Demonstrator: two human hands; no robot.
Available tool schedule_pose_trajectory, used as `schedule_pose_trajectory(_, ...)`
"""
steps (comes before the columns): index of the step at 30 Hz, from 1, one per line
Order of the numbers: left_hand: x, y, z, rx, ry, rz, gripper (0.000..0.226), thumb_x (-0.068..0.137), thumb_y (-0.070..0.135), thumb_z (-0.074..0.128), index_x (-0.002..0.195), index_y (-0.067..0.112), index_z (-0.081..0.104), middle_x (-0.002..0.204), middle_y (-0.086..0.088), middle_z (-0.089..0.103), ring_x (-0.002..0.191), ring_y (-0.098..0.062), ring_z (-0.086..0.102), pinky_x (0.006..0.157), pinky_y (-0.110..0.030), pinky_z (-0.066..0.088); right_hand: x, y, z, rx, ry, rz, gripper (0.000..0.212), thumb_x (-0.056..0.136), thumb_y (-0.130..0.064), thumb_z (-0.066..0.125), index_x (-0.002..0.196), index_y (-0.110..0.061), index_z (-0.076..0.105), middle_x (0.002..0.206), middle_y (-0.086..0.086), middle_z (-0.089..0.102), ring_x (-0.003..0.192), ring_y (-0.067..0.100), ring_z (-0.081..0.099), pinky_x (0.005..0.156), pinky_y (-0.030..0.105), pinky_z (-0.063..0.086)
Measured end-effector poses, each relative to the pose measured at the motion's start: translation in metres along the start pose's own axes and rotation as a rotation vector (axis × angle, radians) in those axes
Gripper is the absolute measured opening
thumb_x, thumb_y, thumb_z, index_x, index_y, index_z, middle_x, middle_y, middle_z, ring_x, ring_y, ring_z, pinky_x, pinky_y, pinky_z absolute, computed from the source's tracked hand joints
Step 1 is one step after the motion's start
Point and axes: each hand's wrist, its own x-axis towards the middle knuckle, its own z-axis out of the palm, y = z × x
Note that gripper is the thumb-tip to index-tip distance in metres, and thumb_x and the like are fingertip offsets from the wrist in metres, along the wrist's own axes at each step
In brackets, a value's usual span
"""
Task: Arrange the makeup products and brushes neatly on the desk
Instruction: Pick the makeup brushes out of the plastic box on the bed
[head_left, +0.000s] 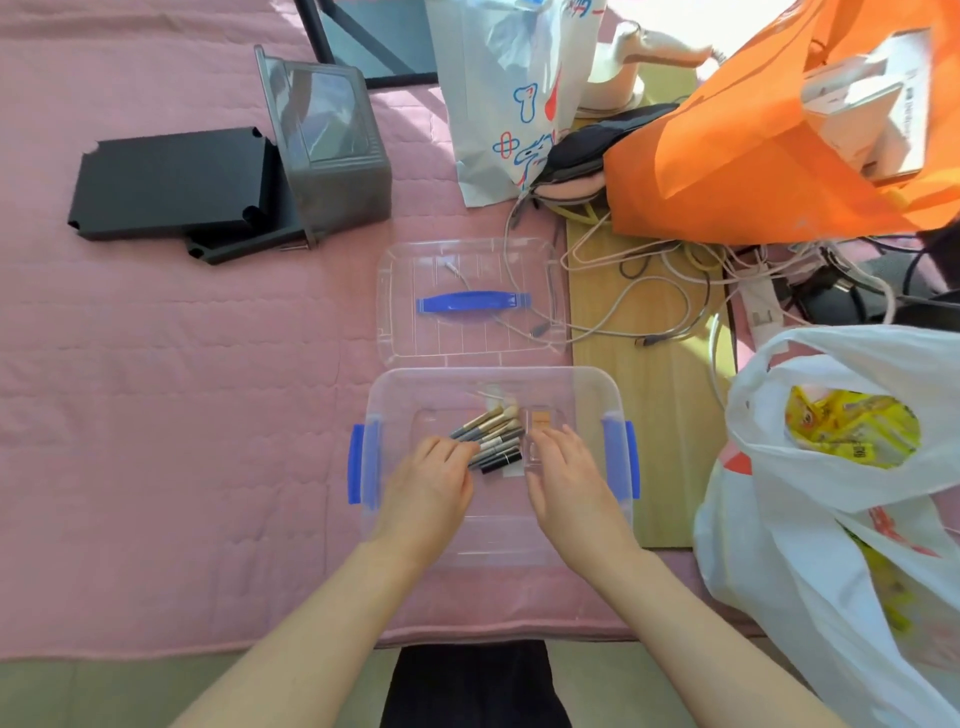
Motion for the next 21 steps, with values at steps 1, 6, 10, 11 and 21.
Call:
schedule_pose_trajectory(1, 0.000, 0.000, 0.006, 0.002, -0.050, -0.015, 0.027, 0.078, 0.000, 0.066, 0.105, 0.005, 0.069, 0.091, -0.009, 0.068, 0.092, -0.032, 0.062, 0.066, -0.041, 0.054, 0.002, 0.004, 0.003, 0.007, -0.030, 0.032, 0.049, 0.096, -0.011, 0.046, 0.143, -0.010, 0.033, 0.146, 0.006, 0.037, 0.139, 0.021, 0.027, 0.112, 0.027, 0.022)
schedule_pose_trajectory(6, 0.009, -0.002, 0.038, 0.115, -0.299, -0.096, 0.035, 0.095, 0.022, 0.043, 0.128, 0.022, 0.053, 0.123, 0.003, 0.057, 0.116, -0.022, 0.046, 0.087, -0.037, 0.045, 0.021, 0.019, 0.010, 0.086, -0.180, 0.207, 0.039, 0.095, -0.010, 0.045, 0.133, -0.006, 0.041, 0.132, 0.012, 0.046, 0.120, 0.029, 0.047, 0.099, 0.039, 0.040)
schedule_pose_trajectory(10, 0.023, 0.000, 0.055, 0.172, -0.372, -0.051, 0.040, 0.094, 0.022, 0.043, 0.134, 0.023, 0.047, 0.127, 0.002, 0.053, 0.117, -0.023, 0.044, 0.088, -0.038, 0.043, 0.042, 0.023, 0.017, 0.071, -0.201, 0.228, 0.040, 0.094, -0.005, 0.044, 0.134, -0.005, 0.039, 0.136, 0.015, 0.040, 0.121, 0.034, 0.047, 0.097, 0.039, 0.041)
schedule_pose_trajectory(11, 0.027, 0.000, 0.058, 0.186, -0.380, -0.028, 0.041, 0.094, 0.021, 0.044, 0.134, 0.022, 0.047, 0.128, 0.002, 0.052, 0.117, -0.024, 0.044, 0.088, -0.038, 0.043, 0.047, 0.024, 0.020, 0.050, -0.201, 0.203, 0.045, 0.092, -0.002, 0.045, 0.136, -0.006, 0.036, 0.140, 0.015, 0.036, 0.124, 0.033, 0.044, 0.101, 0.039, 0.039)
schedule_pose_trajectory(21, 0.039, -0.010, 0.075, 0.313, -0.412, 0.087, 0.033, 0.095, 0.015, 0.039, 0.126, 0.015, 0.050, 0.124, -0.002, 0.050, 0.116, -0.025, 0.042, 0.080, -0.036, 0.038, 0.061, 0.033, 0.047, -0.265, -0.234, 0.116, 0.085, 0.082, 0.001, 0.059, 0.150, -0.011, 0.010, 0.152, 0.015, 0.017, 0.141, 0.034, 0.015, 0.115, 0.038, 0.023)
